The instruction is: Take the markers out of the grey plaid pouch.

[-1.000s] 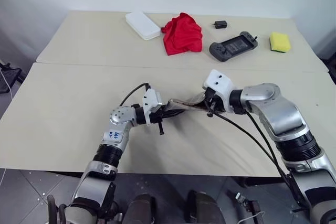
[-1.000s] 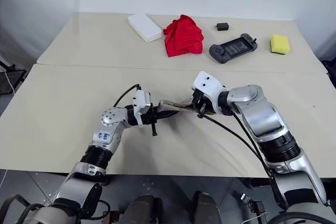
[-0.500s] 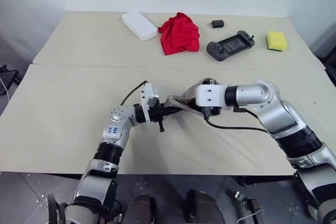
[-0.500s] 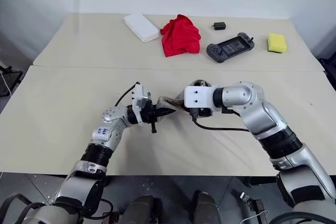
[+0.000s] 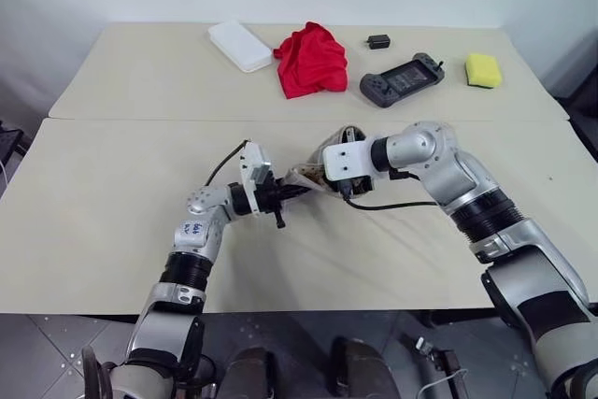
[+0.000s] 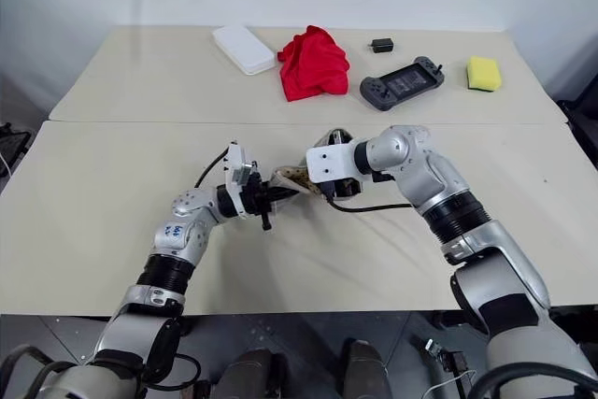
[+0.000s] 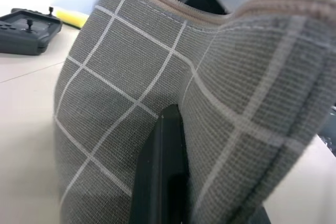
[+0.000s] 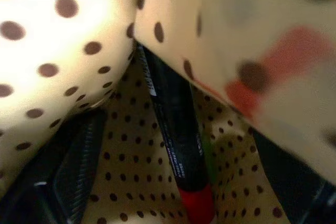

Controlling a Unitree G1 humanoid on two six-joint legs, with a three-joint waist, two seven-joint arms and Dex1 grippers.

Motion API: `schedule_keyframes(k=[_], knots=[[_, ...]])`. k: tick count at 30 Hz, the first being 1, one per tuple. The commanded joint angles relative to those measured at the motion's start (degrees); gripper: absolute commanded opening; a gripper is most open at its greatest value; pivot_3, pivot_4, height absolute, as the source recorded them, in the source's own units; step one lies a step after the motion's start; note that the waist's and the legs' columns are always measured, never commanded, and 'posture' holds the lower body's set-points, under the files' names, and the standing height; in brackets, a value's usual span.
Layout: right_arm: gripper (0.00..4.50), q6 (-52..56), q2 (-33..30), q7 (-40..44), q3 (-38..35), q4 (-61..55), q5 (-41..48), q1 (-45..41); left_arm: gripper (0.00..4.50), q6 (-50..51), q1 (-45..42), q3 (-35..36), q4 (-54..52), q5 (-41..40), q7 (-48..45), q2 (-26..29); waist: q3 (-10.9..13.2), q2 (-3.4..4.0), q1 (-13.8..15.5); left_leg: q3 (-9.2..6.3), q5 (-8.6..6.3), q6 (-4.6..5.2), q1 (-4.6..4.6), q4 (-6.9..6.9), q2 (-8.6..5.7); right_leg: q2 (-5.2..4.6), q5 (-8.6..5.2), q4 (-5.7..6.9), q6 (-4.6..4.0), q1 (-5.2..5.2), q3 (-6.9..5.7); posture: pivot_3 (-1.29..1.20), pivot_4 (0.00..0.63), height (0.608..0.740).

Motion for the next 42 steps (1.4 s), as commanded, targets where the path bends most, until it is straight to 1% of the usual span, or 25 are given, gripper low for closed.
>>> schedule_keyframes(k=[1,3,5,9,10,13,16,19,26,28,29,35,36,38,40,42], knots=[[4.49,3.6,1.7,-7.1,0.4,4.7,-5.3,1.0,0.0,-0.6,-1.2,0.2,-4.4,-3.2,-2.0,-1.2,0.0,0.0,-0.3,-0.01,0.01,-0.01,0.0,0.0,0.0,0.0,0.0,0.01,0.0,0.0,0.0,0.0,0.15,0.74],[4.49,6.5,2.9,-7.6,-0.5,5.7,-5.1,1.1,0.0,-0.3,-1.0,0.3,-4.6,-3.1,-2.1,-1.1,0.0,0.0,-0.6,-0.02,0.01,-0.02,0.0,-0.02,0.01,0.0,0.0,0.01,0.0,0.0,0.0,0.0,0.15,0.74],[4.49,14.8,6.6,-5.8,-5.1,5.6,1.0,1.9,0.0,-0.2,-0.8,0.3,-4.8,-3.1,-2.1,-1.1,0.0,0.01,-0.7,-0.02,0.01,-0.02,0.0,-0.02,0.01,0.01,0.0,0.01,-0.01,0.01,-0.01,0.0,0.15,0.74],[4.49,19.4,8.5,-5.9,-8.7,7.5,3.9,1.8,0.0,0.4,-0.5,0.5,-5.5,-3.1,-2.3,-0.9,0.0,0.03,-0.7,-0.02,0.02,-0.03,0.04,-0.02,0.02,0.01,0.0,0.05,-0.01,0.02,0.02,0.0,0.15,0.74],[4.49,16.7,7.6,-7.0,-7.7,7.7,2.4,1.8,0.0,0.5,-0.4,0.5,-5.6,-3.1,-2.3,-0.8,0.0,0.04,-0.8,-0.01,0.02,-0.03,0.05,-0.02,0.02,0.01,0.0,0.06,-0.01,0.02,0.03,0.0,0.15,0.74],[4.49,0.2,2.9,-13.1,0.1,9.2,-7.8,0.4,0.0,1.3,-0.2,0.7,-5.9,-3.3,-2.5,-0.4,0.0,0.05,-0.9,0.01,0.01,-0.03,0.07,-0.03,0.01,0.01,-0.01,0.06,-0.01,0.0,0.07,0.0,0.15,0.74],[4.49,-3.9,2.5,-14.7,1.5,11.6,-9.1,-0.3,0.0,1.7,-0.2,0.7,-6.1,-3.6,-2.4,-0.2,0.0,0.05,-0.9,0.05,0.01,-0.03,0.05,-0.05,0.0,-0.01,-0.01,0.06,-0.01,-0.07,0.11,0.0,0.15,0.74],[3.88,-7.2,3.1,-15.0,2.5,12.8,-9.7,0.2,0.0,2.5,-1.0,1.6,-5.9,-4.4,-1.7,-0.3,0.0,0.05,-0.8,0.04,0.02,-0.03,0.05,-0.05,0.02,-0.01,-0.01,0.07,-0.01,-0.05,0.09,0.0,0.15,0.74],[1.4,-12.0,3.0,-17.1,1.8,15.3,-11.2,-1.0,0.0,2.9,-1.3,2.1,-5.8,-4.7,-1.5,0.0,0.0,0.05,-0.8,0.03,0.02,-0.03,0.04,-0.04,0.05,-0.04,0.0,0.07,-0.01,-0.04,0.09,0.0,0.15,0.74],[0.8,-12.9,2.3,-17.1,1.3,15.4,-11.0,-1.0,0.0,3.0,-1.2,2.3,-5.8,-4.7,-1.4,0.2,0.0,0.05,-0.8,0.02,0.02,-0.03,0.05,-0.04,0.06,-0.03,0.0,0.07,-0.01,-0.04,0.08,0.0,0.15,0.74],[0.62,-13.0,2.1,-16.8,1.2,15.4,-10.9,-0.9,0.0,3.0,-1.2,2.3,-5.8,-4.8,-1.4,0.2,0.0,0.05,-0.8,0.01,0.02,-0.03,0.04,-0.04,0.07,-0.03,0.0,0.07,-0.01,-0.04,0.07,0.0,0.15,0.74],[0.62,-13.6,0.7,-14.8,-1.1,13.0,-8.7,-0.3,0.0,3.0,-0.9,2.7,-6.0,-4.7,-1.1,0.4,0.0,0.05,-0.7,0.02,0.02,-0.03,0.03,-0.04,0.08,-0.03,0.0,0.06,-0.01,-0.04,0.07,0.0,0.15,0.74],[0.62,-14.5,0.3,-12.8,-1.8,11.9,-6.9,-0.1,0.0,3.0,-0.9,2.7,-6.0,-4.7,-1.0,0.4,0.0,0.05,-0.7,0.02,0.02,-0.03,0.03,-0.04,0.07,-0.03,0.0,0.06,-0.01,-0.04,0.08,0.0,0.15,0.74],[0.62,-12.6,-0.6,-8.0,-4.4,8.0,-2.2,0.7,0.0,2.8,-0.7,2.8,-6.1,-4.5,-1.0,0.8,0.0,0.05,-0.6,0.01,0.02,-0.03,0.02,-0.04,0.07,-0.03,0.0,0.06,-0.01,-0.04,0.07,0.0,0.15,0.74],[0.62,-12.4,-2.1,1.6,-6.7,2.2,6.8,2.6,0.0,2.7,-0.4,2.9,-6.3,-4.6,-0.9,1.2,0.0,0.04,-0.5,0.0,0.02,-0.03,0.01,-0.04,0.07,-0.03,0.0,0.05,-0.01,-0.04,0.06,0.0,0.15,0.74],[0.62,-12.8,-4.2,9.3,-7.4,-3.1,12.4,4.5,0.0,2.8,0.0,2.9,-6.5,-4.7,-0.8,1.4,0.0,0.05,-0.4,-0.04,0.02,-0.02,-0.01,-0.03,0.05,-0.04,0.0,0.01,-0.01,-0.02,0.03,0.0,0.15,0.74]])
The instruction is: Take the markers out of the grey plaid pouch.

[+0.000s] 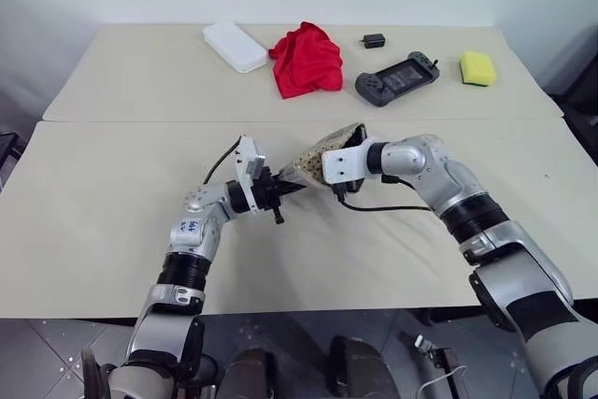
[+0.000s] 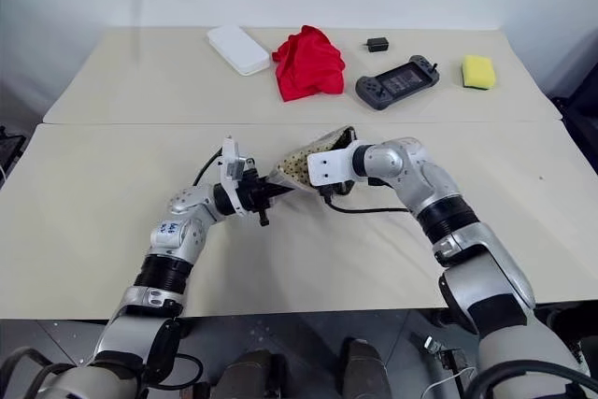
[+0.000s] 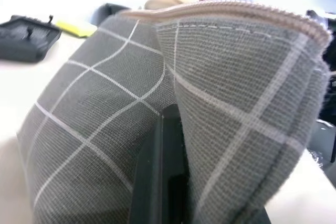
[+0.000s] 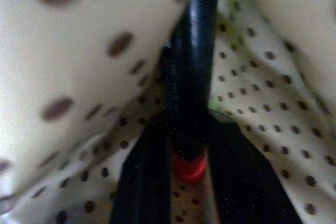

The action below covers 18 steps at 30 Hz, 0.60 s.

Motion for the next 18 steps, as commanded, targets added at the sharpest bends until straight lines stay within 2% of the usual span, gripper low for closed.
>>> schedule_keyframes(k=[1,5,11,18], knots=[[0.62,-1.1,-3.3,11.8,-2.9,-8.6,9.8,1.9,0.0,-0.9,-0.2,2.3,-1.5,-1.7,0.8,1.2,0.0,0.0,-0.1,0.0,0.0,0.01,0.01,0.01,0.0,-0.01,0.0,0.0,0.0,0.02,0.0,0.0,0.15,0.74],[0.61,7.7,-5.7,17.6,-7.4,-14.9,17.5,5.2,0.0,-1.1,0.9,2.0,-2.3,-1.7,1.0,1.7,0.0,0.0,-0.1,0.02,0.0,0.01,0.03,0.0,-0.02,0.02,0.0,0.0,0.0,0.02,0.0,0.0,0.15,0.74],[0.61,6.7,-6.4,15.4,-10.8,-13.9,17.6,6.9,0.0,-1.0,2.2,1.7,-3.4,-1.9,1.4,2.1,0.0,0.0,-0.1,0.05,0.0,0.01,0.05,0.0,-0.02,0.02,0.0,0.01,0.0,0.02,0.03,0.0,0.15,0.74],[0.61,11.6,-7.0,19.0,-15.8,-19.2,26.5,11.9,0.0,-0.4,3.2,1.3,-4.7,-1.8,1.7,2.7,0.0,0.0,0.8,0.04,0.0,0.01,0.04,0.03,-0.02,-0.01,0.0,0.0,0.0,0.03,0.02,0.0,0.15,0.74]])
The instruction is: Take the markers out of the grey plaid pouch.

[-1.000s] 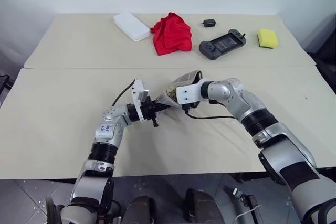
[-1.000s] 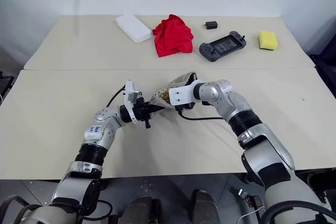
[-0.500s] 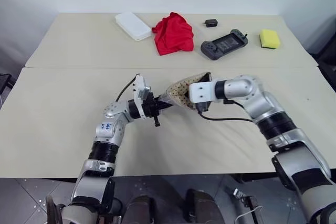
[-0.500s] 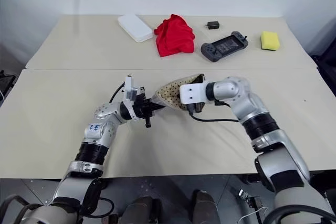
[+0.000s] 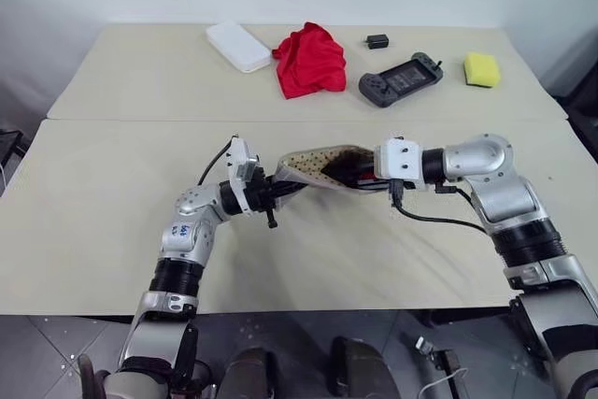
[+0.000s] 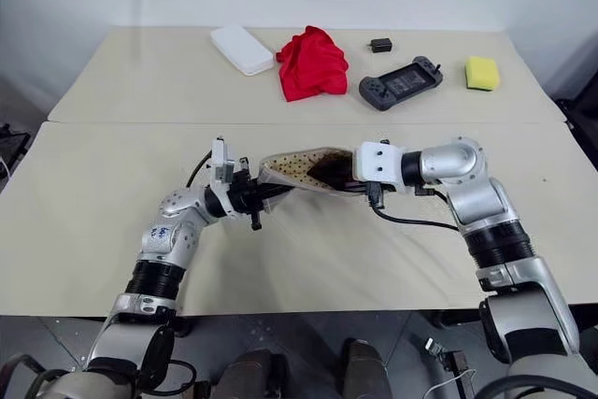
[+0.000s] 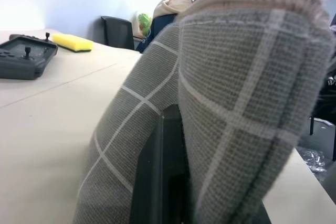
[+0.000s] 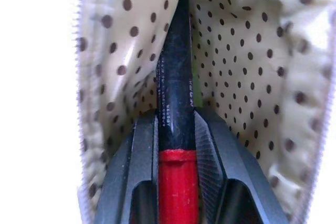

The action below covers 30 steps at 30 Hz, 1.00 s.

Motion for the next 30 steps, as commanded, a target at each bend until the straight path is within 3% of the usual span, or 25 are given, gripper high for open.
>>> schedule_keyframes(k=[1,7,11,18,23,27,30], knots=[[0.61,1.1,-1.0,2.9,-4.2,-4.8,6.6,0.8,0.0,0.1,0.6,1.1,-1.3,-0.4,1.6,0.9,0.0,0.0,0.3,0.0,0.0,0.0,0.0,0.0,0.0,0.0,0.0,0.01,0.0,0.0,0.0,0.0,0.15,0.74],[0.6,14.8,-0.9,4.4,-11.7,-11.3,20.7,3.9,0.0,1.5,1.8,0.6,-3.0,-1.3,1.0,1.5,0.0,0.0,0.6,-0.02,0.0,0.0,0.0,0.03,0.03,0.0,0.0,0.03,0.0,0.0,0.0,0.0,0.15,0.74],[0.02,22.7,-2.8,4.4,-15.0,-17.5,27.7,6.0,0.0,4.1,2.4,-0.4,-4.6,-2.8,-1.3,2.0,0.0,0.0,0.9,-0.04,0.0,0.0,0.0,0.04,-0.01,0.01,0.0,0.02,0.0,0.02,-0.03,0.0,0.15,0.74],[0.02,27.5,-6.0,0.6,-18.8,-18.6,29.1,5.7,0.0,3.7,2.1,-1.2,-4.3,-1.9,-1.4,1.7,0.0,0.0,1.0,-0.02,0.0,0.0,0.0,0.06,-0.03,-0.01,0.01,0.02,-0.01,0.02,0.0,0.0,0.15,0.74],[0.02,30.0,-11.2,-0.4,-15.1,-20.1,23.4,6.8,0.0,2.8,1.6,-1.9,-3.4,-1.4,-1.4,0.8,0.0,0.0,1.2,0.01,0.0,0.0,0.0,0.05,-0.09,0.0,0.01,0.01,-0.01,0.02,0.0,0.0,0.15,0.74],[0.84,31.4,-11.9,-0.2,-12.0,-23.7,22.3,5.9,0.0,2.2,1.1,-2.1,-2.8,-1.1,-1.2,0.6,0.0,0.0,1.3,0.02,0.0,0.0,0.01,0.06,-0.04,0.0,0.01,0.03,-0.01,0.01,0.01,0.0,0.15,0.74],[1.9,32.0,-10.9,-2.5,-9.7,-25.1,19.9,4.0,0.0,1.9,1.0,-2.3,-2.6,-1.0,-1.1,0.4,0.0,0.0,1.2,0.03,0.0,0.0,0.01,0.05,-0.06,0.0,0.01,0.02,-0.01,0.0,0.02,0.0,0.15,0.74]])
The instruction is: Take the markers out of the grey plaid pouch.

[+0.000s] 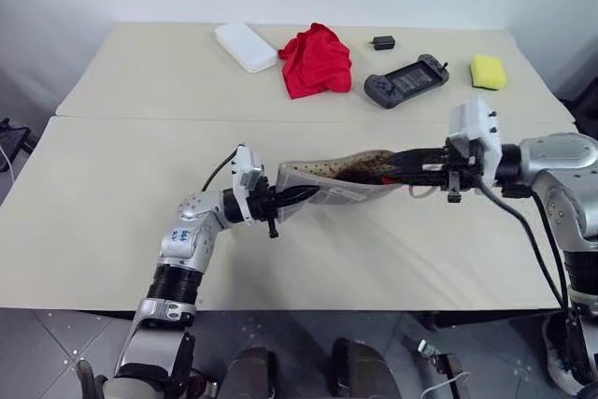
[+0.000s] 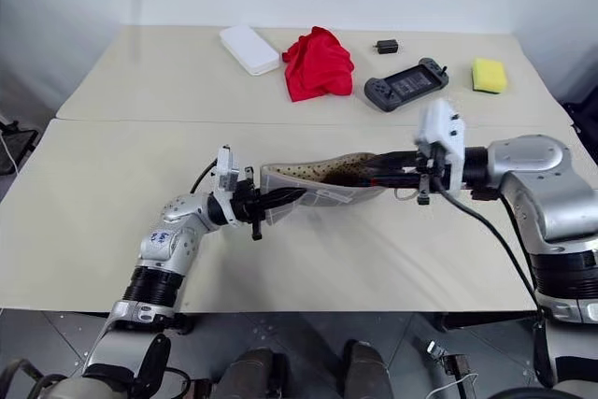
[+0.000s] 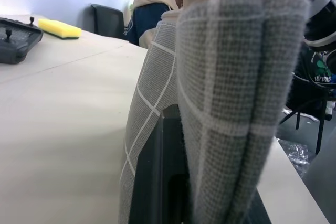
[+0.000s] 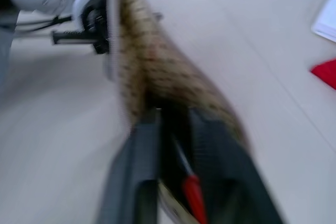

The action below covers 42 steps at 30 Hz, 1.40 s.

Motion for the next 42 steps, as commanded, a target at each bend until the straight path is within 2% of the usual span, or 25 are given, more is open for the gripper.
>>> schedule_keyframes(k=[1,3,7,10,14,17,21,28,31,35,42], knots=[[2.12,2.2,0.3,-2.4,2.0,-2.9,-1.8,-3.5,0.0,-1.2,-0.8,-0.2,-0.6,-0.1,-0.2,-0.3,0.0,0.0,0.0,0.0,0.0,0.0,0.0,0.0,0.0,0.0,0.0,0.0,0.0,0.0,0.0,0.0,0.15,0.74],[2.12,3.4,0.7,-4.4,5.3,-1.2,-5.9,-6.4,0.0,-1.1,-0.4,-0.9,-1.0,0.2,-0.5,-0.5,0.0,0.0,0.0,-0.01,0.0,0.0,0.0,0.0,0.01,0.0,0.0,0.0,0.0,0.0,0.0,0.0,0.15,0.74],[2.12,9.5,-0.8,-2.9,10.9,0.9,-9.1,-10.3,0.0,-1.3,-0.6,-1.6,-1.0,0.4,-0.6,-0.9,0.0,0.0,0.3,-0.02,0.0,0.0,-0.02,0.01,0.01,0.0,0.0,-0.01,0.0,-0.01,-0.01,0.0,0.15,0.74],[2.12,5.1,-0.5,-1.4,11.8,2.4,-11.0,-10.9,0.0,-1.4,-0.8,-1.6,-0.9,0.5,-0.5,-1.1,0.0,0.0,0.8,-0.03,0.0,0.0,-0.04,0.01,-0.02,-0.01,0.0,-0.05,0.0,0.0,-0.03,0.0,0.15,0.74],[2.12,-8.4,-1.8,-0.9,12.2,5.7,-17.1,-10.4,0.0,-1.5,-0.5,-1.4,-1.1,0.4,-0.1,-1.0,0.0,0.0,0.8,0.0,0.0,0.0,-0.04,0.0,-0.05,0.0,0.0,-0.05,0.0,0.0,-0.02,0.0,0.15,0.74],[1.51,-13.1,-1.5,-0.3,12.0,7.4,-18.6,-10.7,0.0,-1.4,-0.2,-1.3,-1.2,0.3,0.1,-0.9,0.0,0.0,0.6,0.02,0.0,0.0,-0.04,0.0,-0.04,0.0,0.0,-0.04,0.0,-0.01,-0.02,0.0,0.15,0.74],[0.19,-12.4,-2.4,4.3,15.2,8.7,-20.8,-11.7,0.0,-1.5,-0.4,-1.2,-0.7,0.3,0.1,-1.0,0.0,0.0,0.7,0.02,0.0,0.0,-0.04,0.0,-0.03,0.01,0.0,-0.05,0.0,-0.01,-0.03,0.0,0.15,0.74],[0.19,-10.4,-0.9,9.2,19.4,9.9,-24.7,-15.5,0.0,-1.6,-1.0,-1.4,-0.1,0.4,0.0,-1.3,0.0,0.0,0.6,0.01,0.0,0.0,-0.03,0.01,-0.01,0.01,0.0,-0.04,0.0,-0.01,-0.02,0.0,0.15,0.74],[1.14,-13.1,-0.2,9.4,22.6,11.3,-29.4,-16.8,0.0,-1.6,-1.1,-1.5,-0.1,0.5,-0.1,-1.3,0.0,0.0,0.6,0.0,0.0,0.0,-0.03,0.01,-0.02,0.01,0.0,-0.04,0.0,0.0,-0.02,0.0,0.15,0.74],[2.44,-13.2,1.4,9.9,23.3,11.2,-30.9,-17.4,0.0,-1.6,-1.0,-1.5,-0.1,0.5,-0.1,-1.4,0.0,0.0,0.5,0.01,0.0,0.0,-0.03,0.01,-0.01,0.02,0.0,-0.03,0.0,-0.01,-0.03,0.0,0.15,0.74],[2.44,-15.3,4.4,5.5,27.6,16.3,-40.6,-19.0,0.0,-1.7,-1.2,-1.6,0.3,0.4,-0.1,-1.7,0.0,0.0,0.2,0.0,0.0,0.0,-0.02,0.02,-0.01,0.02,0.0,-0.01,0.0,0.0,-0.02,0.0,0.15,0.74]])
